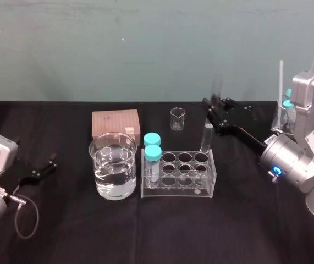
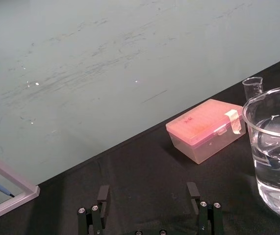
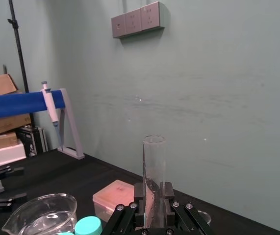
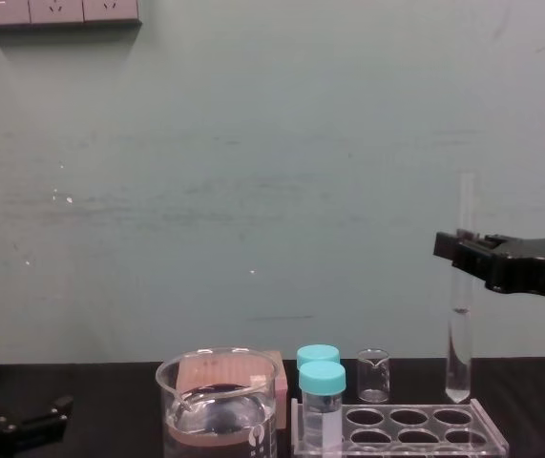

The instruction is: Hold the test tube with one hand and immerse one end into the beaker, then return it to the test tube rack.

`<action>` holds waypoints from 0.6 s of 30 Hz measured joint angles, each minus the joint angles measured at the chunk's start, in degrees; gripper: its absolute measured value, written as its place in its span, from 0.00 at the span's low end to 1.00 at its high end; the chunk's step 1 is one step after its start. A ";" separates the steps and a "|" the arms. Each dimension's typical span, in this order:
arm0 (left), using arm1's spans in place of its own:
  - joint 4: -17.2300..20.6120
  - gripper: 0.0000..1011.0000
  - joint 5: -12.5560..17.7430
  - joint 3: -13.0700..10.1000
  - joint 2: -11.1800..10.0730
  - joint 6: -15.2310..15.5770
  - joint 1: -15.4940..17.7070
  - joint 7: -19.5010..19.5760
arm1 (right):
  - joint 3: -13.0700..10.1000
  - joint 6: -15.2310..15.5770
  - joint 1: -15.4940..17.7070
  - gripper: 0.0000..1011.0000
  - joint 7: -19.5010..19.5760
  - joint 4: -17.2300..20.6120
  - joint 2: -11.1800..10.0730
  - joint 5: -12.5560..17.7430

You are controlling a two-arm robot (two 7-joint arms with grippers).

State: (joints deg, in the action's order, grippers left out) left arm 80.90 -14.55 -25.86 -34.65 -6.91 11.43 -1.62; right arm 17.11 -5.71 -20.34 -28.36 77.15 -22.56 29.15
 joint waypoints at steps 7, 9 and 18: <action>0.00 0.99 0.00 0.00 0.00 0.00 0.00 0.00 | 0.65 -0.51 -0.43 0.22 -0.50 -1.01 0.26 -0.57; 0.00 0.99 0.00 0.00 0.00 0.00 0.00 0.00 | 0.85 -0.91 -0.50 0.23 -0.60 -1.39 0.28 -1.02; 0.00 0.99 0.00 0.00 0.00 0.00 0.00 0.00 | 1.00 -1.33 -0.94 0.22 -0.65 -3.34 0.79 -1.71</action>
State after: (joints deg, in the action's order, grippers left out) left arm 80.90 -14.55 -25.86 -34.65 -6.91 11.43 -1.62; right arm 18.12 -7.04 -21.29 -29.01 73.81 -21.76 27.44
